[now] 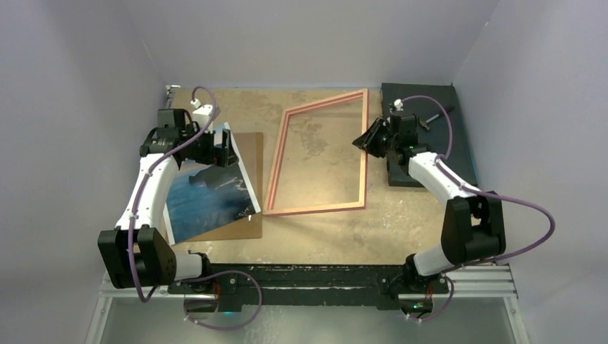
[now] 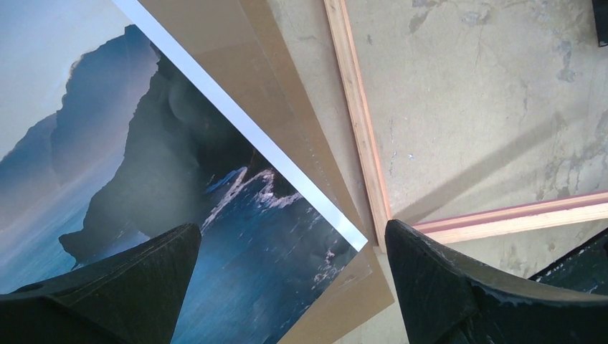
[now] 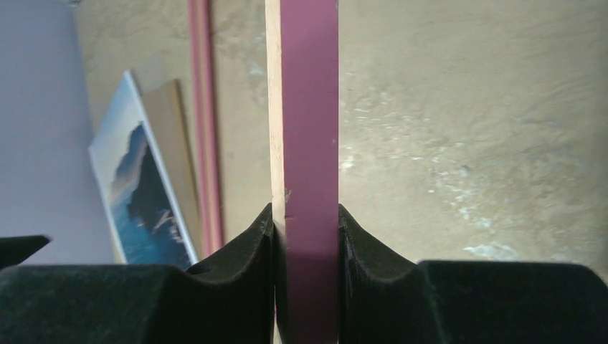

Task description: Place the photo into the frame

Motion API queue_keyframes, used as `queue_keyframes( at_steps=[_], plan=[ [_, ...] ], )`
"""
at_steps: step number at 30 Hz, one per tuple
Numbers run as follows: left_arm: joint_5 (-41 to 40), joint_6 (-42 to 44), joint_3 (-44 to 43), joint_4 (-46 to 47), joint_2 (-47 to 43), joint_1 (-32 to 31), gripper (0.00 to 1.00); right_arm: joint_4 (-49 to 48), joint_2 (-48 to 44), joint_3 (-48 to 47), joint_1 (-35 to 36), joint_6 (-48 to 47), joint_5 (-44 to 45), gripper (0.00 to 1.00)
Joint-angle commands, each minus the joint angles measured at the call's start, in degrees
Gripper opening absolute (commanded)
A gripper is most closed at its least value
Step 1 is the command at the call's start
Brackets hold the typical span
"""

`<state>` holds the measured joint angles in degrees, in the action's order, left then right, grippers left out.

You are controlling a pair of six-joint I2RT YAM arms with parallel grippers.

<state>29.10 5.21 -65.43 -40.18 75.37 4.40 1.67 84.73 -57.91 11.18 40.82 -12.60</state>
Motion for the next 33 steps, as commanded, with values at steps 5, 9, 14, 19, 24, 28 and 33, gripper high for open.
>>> queue_keyframes(
  at_steps=[5,9,14,19,24,28,33],
  plan=[
    [-1.6,2.2,1.2,0.5,-1.3,-0.3,1.0,1.2,4.0,3.9,0.1,-6.5,12.9,0.09],
    [-2.3,2.7,2.6,0.8,-1.9,-0.3,1.0,1.4,4.7,4.8,0.2,-7.2,16.9,0.2],
    [-2.3,3.4,3.3,0.9,-1.8,-0.3,1.0,2.7,8.1,3.0,0.2,-8.6,21.0,0.29],
    [-2.9,4.1,3.5,1.0,-1.5,-0.3,1.0,3.2,12.0,1.0,0.2,-11.4,23.3,0.34],
    [-3.3,4.7,3.2,1.0,-1.8,-0.3,1.0,4.0,14.4,0.5,0.5,-12.2,23.7,0.47],
    [-3.4,4.9,3.3,0.7,-2.2,-0.3,1.0,5.9,14.8,-0.6,1.2,-11.5,25.5,0.63],
    [-3.3,4.8,2.7,-0.6,-2.1,-0.2,1.0,10.5,11.9,-5.7,6.1,-10.3,32.5,0.86]
  ],
)
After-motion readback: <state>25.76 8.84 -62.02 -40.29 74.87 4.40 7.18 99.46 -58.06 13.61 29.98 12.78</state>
